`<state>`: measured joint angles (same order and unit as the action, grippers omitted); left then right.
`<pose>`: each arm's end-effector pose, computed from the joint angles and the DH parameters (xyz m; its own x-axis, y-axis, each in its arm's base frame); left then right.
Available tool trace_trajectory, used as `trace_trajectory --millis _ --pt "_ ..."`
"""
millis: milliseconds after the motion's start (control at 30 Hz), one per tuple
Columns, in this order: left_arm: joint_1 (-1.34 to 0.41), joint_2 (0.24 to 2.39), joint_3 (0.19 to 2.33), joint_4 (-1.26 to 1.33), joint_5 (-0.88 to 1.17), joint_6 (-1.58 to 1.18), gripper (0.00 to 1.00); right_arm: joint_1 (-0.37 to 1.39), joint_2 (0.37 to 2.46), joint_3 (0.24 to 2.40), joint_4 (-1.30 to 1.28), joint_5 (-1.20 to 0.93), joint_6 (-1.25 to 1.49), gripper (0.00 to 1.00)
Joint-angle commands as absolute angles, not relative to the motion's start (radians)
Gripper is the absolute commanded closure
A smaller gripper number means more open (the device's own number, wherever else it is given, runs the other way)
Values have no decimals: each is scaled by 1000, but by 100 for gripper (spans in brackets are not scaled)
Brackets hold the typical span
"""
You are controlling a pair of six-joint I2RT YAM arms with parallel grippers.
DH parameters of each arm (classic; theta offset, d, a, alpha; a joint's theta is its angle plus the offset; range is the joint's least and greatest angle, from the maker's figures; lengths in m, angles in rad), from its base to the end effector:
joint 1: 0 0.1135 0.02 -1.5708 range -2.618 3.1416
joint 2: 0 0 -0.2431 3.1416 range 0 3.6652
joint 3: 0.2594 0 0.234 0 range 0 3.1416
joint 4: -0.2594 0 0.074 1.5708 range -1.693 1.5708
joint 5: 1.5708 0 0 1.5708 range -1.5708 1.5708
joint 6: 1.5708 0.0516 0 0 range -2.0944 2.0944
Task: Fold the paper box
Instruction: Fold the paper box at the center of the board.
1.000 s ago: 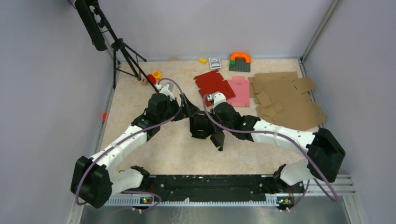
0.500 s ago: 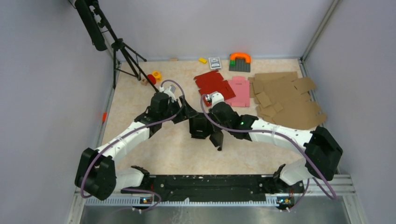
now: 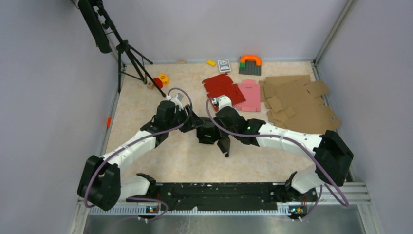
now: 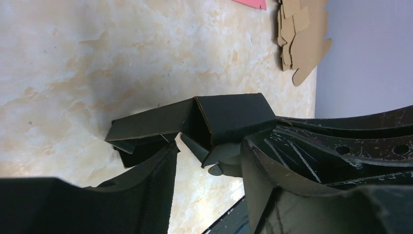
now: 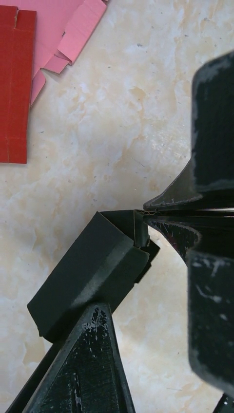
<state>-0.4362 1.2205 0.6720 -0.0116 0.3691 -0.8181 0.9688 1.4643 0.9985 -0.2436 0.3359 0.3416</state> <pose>0.2317 -0.1286 0.2102 -0.8190 -0.3693 -0.4393 0.1073 0.6534 -0.7494 0.1931 0.2511 0.2273 -0.5608 -0.2577 -0.7868 -0.4762 0.8778 0.0519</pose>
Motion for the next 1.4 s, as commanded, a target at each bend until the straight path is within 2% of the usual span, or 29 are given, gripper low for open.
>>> trace_trajectory --millis 0,67,267,433,667,800,900,1033,1233,1333,1367 --pt "-432 1189 657 19 374 -818 46 1006 1493 1056 -266 373 354 100" --pt "-433 1172 662 7 368 -803 43 1007 1503 1062 -275 377 348 100" --pt "-416 1125 711 -132 329 -756 16 1008 1506 1059 -283 384 346 100" --pt "-347 1092 711 -153 389 -752 2 1008 1505 1058 -280 378 340 100" --pt "-291 1105 736 -129 430 -806 2 1009 1511 1058 -277 371 335 100" --pt "-284 1215 820 -182 452 -851 1 1011 1512 1057 -271 369 335 100" --pt "-278 1316 879 -216 547 -864 2 1009 1516 1058 -269 366 335 100" --pt "-278 1359 853 -157 603 -906 14 1010 1516 1057 -266 362 337 100" --pt "-279 1266 789 -133 548 -924 30 1011 1518 1061 -267 365 341 100" --pt "-281 1255 754 -93 572 -942 48 1010 1522 1066 -267 364 344 100" --pt "-281 1254 745 -78 580 -947 50 1010 1524 1068 -270 366 346 100"
